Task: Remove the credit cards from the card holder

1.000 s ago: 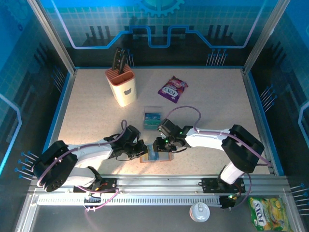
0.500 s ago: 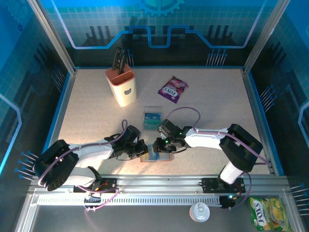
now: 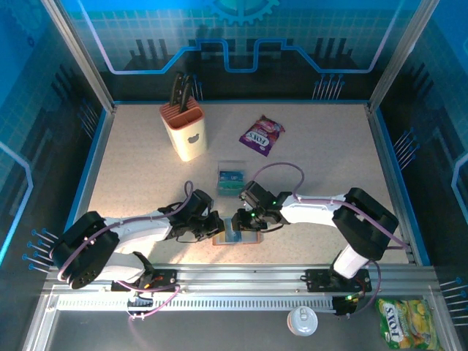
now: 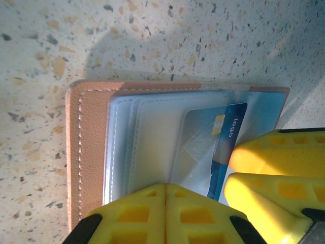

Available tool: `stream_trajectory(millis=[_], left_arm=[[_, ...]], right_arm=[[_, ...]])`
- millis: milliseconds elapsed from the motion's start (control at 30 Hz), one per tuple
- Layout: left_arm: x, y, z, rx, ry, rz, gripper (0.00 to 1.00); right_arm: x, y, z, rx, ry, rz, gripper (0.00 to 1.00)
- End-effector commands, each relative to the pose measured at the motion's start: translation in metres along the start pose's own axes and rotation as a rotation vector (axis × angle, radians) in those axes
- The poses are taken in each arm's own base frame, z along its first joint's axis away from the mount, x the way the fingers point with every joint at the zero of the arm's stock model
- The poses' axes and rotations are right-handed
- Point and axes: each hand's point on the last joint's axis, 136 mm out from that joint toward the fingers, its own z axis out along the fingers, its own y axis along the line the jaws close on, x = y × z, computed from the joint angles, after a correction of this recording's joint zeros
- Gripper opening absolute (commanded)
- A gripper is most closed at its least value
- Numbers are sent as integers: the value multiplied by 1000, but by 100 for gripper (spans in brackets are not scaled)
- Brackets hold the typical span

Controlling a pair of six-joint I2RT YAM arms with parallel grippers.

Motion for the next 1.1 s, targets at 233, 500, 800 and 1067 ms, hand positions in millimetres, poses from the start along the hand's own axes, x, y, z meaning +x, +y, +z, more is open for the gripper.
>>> stream_trajectory(millis=[233,500,800,1067], left_arm=[[5,21,2,-73,7,3,8],[5,21,0,-69,2,3,8],[6,22,0,-71,3,4,8],[6,22,0,-70,2,1,8]], right_arm=[[1,-7,-11,3,-25,20,33],[6,-9,1,-9,11,34,33],[6,1,3,-61,13,39,31],[2,9,-9,-84,-16,32,30]])
